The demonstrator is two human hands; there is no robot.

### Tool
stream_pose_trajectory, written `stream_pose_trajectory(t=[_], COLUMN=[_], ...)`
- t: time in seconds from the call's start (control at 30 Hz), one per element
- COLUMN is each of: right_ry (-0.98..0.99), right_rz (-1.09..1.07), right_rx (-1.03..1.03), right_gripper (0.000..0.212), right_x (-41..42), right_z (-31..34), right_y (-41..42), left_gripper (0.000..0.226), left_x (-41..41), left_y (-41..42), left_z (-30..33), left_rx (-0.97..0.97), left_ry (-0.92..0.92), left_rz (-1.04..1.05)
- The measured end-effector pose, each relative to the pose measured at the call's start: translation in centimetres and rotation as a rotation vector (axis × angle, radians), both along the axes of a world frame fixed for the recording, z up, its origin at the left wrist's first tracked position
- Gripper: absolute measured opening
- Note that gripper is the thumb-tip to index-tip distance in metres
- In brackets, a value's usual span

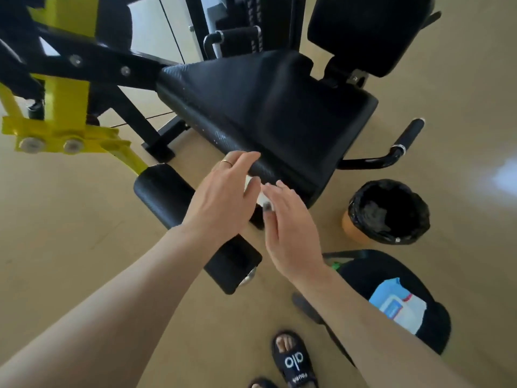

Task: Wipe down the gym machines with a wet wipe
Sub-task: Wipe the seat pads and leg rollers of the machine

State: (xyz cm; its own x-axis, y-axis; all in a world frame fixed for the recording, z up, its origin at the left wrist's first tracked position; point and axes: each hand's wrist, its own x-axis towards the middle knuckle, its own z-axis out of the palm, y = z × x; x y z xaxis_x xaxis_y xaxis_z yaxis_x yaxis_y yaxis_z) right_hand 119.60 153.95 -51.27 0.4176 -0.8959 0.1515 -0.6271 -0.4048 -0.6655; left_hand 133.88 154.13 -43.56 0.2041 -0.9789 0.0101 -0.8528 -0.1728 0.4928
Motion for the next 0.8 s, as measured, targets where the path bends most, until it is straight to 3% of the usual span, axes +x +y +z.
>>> stream_pose_trajectory(t=[0.1,0.2,0.27,0.4,0.47,0.6,0.8], right_ry=[-0.484,-0.697,-0.556,0.23,0.436,0.472,0.504], right_rz=[-0.407,-0.615,-0.591,-0.175,-0.106,-0.142,-0.179], right_rx=[0.352,0.265,0.069,-0.169,-0.232,-0.408,-0.569], right_gripper=[0.032,0.034,0.034,0.05,0.055,0.057,0.061], right_x=[-1.6,-2.0,-1.5,0.6,1.6,3.1,3.2], right_z=[3.8,5.2,5.0,0.8,-1.5,-4.9,-8.1], right_y=[-1.8,-4.7,-6.1,-5.9,-4.8,-2.7,-2.5], left_gripper=[0.038,0.036,0.034,0.032,0.032,0.02,0.02], left_x=[-0.1,0.6,0.9,0.9,0.7,1.0,2.4], left_y=[-1.8,-3.8,-5.3,-8.1,-8.2,-8.1,-8.0], left_z=[-1.1,-1.5,-1.7,-2.9,-4.5,-7.6,-9.8], left_rx=[-0.027,-0.106,-0.165,-0.242,-0.248,-0.361,-0.546], left_ry=[0.123,0.143,0.154,0.185,0.16,0.038,-0.218], left_rz=[0.094,0.072,0.044,-0.04,-0.15,-0.409,-0.6])
